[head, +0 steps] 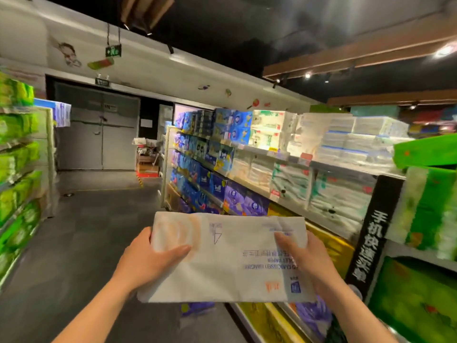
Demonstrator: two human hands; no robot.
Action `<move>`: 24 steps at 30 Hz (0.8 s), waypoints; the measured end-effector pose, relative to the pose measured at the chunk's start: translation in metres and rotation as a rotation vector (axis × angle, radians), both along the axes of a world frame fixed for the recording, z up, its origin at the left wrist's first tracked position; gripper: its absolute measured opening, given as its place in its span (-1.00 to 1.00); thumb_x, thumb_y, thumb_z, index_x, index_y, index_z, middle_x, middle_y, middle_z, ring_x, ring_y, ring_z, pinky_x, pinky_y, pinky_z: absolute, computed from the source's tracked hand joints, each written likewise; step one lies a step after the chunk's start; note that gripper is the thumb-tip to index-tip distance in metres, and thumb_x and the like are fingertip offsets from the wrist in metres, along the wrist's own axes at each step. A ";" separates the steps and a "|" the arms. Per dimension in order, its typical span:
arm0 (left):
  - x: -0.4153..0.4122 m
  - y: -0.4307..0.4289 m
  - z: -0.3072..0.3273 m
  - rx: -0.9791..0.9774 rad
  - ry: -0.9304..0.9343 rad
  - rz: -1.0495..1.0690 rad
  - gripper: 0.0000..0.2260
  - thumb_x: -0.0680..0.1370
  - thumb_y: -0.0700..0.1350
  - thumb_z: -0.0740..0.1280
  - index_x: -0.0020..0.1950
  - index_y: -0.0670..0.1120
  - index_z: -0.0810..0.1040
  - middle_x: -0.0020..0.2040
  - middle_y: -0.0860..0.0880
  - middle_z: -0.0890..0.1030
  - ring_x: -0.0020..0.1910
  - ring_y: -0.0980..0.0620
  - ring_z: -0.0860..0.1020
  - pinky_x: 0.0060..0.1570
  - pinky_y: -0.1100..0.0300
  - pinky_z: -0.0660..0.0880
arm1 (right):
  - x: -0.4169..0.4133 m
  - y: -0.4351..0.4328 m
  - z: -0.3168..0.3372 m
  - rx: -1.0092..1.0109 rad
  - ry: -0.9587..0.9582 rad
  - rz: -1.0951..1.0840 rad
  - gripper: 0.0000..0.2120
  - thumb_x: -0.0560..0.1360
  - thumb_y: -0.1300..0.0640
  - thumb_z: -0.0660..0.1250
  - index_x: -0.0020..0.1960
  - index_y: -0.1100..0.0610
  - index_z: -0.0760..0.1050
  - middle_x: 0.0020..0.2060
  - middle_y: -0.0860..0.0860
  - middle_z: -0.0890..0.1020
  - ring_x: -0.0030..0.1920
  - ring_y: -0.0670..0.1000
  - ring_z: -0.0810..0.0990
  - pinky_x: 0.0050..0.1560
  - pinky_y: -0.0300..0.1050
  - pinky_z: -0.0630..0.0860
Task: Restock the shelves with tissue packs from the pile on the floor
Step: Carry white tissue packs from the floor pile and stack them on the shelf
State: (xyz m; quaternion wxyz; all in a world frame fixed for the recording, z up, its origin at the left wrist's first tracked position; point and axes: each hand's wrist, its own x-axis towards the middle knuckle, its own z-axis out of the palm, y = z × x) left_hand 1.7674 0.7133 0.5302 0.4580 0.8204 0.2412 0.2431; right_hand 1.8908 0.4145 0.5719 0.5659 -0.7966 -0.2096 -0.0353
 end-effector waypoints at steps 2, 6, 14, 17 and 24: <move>0.063 0.039 0.004 -0.024 -0.033 -0.063 -0.30 0.16 0.40 0.56 0.17 0.14 0.45 0.02 0.16 0.59 -0.06 0.13 0.58 -0.15 0.11 0.55 | 0.056 0.035 -0.005 0.013 -0.023 -0.023 -0.87 0.59 -0.01 0.39 0.06 0.03 0.63 -0.19 -0.04 0.77 -0.22 -0.01 0.76 -0.19 -0.03 0.69; 0.200 0.096 0.030 -0.057 -0.095 -0.193 -0.42 0.24 0.19 0.62 0.15 0.08 0.48 -0.07 0.20 0.59 -0.14 0.19 0.57 -0.25 0.24 0.47 | 0.169 0.082 0.005 0.061 -0.027 -0.182 -0.84 0.54 -0.05 0.45 0.04 0.01 0.65 -0.18 -0.02 0.77 -0.19 0.03 0.76 0.00 0.21 0.67; 0.473 0.136 0.083 -0.063 -0.239 -0.427 -0.20 0.08 0.29 0.65 0.21 0.04 0.50 -0.01 0.11 0.65 -0.08 0.12 0.63 -0.17 0.16 0.54 | 0.368 0.100 0.058 0.050 -0.214 -0.422 -0.83 0.49 -0.01 0.51 -0.11 0.09 0.64 -0.28 -0.11 0.74 -0.32 -0.15 0.69 -0.27 -0.12 0.62; 0.571 0.135 0.094 -0.032 -0.309 -0.485 -0.35 0.14 0.26 0.66 0.11 0.06 0.54 -0.03 0.10 0.69 -0.11 0.14 0.66 -0.12 0.08 0.60 | 0.445 0.099 0.076 0.023 -0.279 -0.449 -0.73 0.44 -0.14 0.48 -0.05 0.04 0.64 -0.22 -0.07 0.75 -0.23 -0.06 0.73 -0.17 0.02 0.66; 0.782 0.143 0.179 0.006 -0.456 -0.527 -0.48 0.20 0.17 0.67 0.02 0.00 0.58 -0.12 0.09 0.70 -0.20 0.16 0.68 -0.11 0.05 0.64 | 0.630 0.102 0.169 -0.001 -0.397 -0.520 -0.75 0.47 -0.15 0.47 -0.03 0.01 0.62 -0.25 -0.12 0.73 -0.28 -0.17 0.69 -0.28 -0.19 0.51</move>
